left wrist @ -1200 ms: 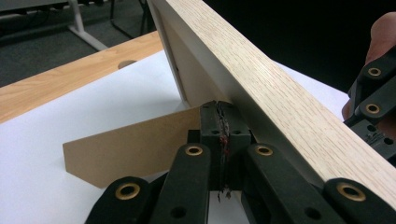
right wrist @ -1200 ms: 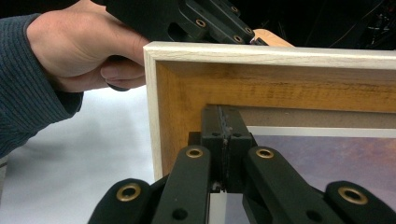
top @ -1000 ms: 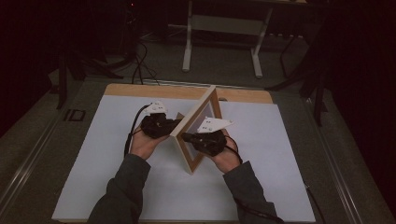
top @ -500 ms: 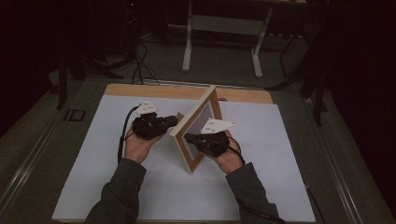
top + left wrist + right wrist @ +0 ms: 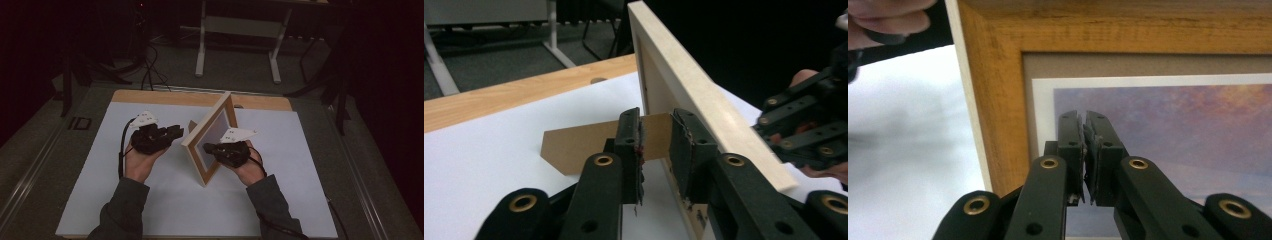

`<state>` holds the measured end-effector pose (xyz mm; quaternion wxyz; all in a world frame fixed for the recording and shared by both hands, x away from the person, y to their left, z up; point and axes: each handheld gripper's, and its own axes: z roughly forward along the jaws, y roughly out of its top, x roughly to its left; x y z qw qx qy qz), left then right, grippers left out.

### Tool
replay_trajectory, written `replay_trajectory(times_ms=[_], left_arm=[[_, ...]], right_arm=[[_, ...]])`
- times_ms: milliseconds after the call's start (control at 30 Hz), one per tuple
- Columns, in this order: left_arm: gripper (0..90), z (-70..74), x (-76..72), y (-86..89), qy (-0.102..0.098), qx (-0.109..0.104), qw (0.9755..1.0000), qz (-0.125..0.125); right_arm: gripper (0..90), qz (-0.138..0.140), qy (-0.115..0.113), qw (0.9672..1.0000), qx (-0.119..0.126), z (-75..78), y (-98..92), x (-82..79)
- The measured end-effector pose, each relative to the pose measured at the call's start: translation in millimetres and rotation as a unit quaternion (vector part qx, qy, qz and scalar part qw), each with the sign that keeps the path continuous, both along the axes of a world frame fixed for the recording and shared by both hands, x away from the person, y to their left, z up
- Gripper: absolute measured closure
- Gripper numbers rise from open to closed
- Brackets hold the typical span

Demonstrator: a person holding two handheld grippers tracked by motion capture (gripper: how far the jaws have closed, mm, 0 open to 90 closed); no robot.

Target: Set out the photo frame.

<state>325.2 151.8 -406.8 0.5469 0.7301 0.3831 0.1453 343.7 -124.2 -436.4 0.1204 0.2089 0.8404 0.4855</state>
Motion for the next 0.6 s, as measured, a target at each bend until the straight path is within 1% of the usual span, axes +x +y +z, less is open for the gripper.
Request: replay_trajectory(times_ms=[100,133,200,267,400,600], left_arm=[[73.0,2.2,-6.8,0.8,-0.002,-0.002,1.0,0.0],[72.4,2.9,-8.9,0.7,-0.003,0.0,1.0,0.0],[70.8,4.2,-13.0,0.2,-0.004,-0.004,1.0,0.001],[68.9,5.2,-16.4,-1.0,-0.007,-0.006,0.9999,-0.004],[64.9,7.2,-23.4,-4.7,-0.012,-0.004,0.9999,-0.008],[59.1,9.4,-31.0,-9.9,-0.022,0.004,0.9998,0.0]], right_arm=[[85.6,-0.005,0.002,1.0,0.0,-1.1,-2.8,1.9],[85.6,-0.006,0.002,1.0,-0.001,-1.6,-3.8,2.8],[85.6,-0.009,0.004,0.9999,-0.002,-2.6,-5.3,3.9],[85.6,-0.01,0.005,0.9999,-0.002,-3.5,-6.3,4.5],[85.5,-0.01,0.006,0.9999,-0.004,-4.6,-8.1,4.8],[85.4,-0.012,0.007,0.9999,-0.004,-5.1,-11.9,5.3]])
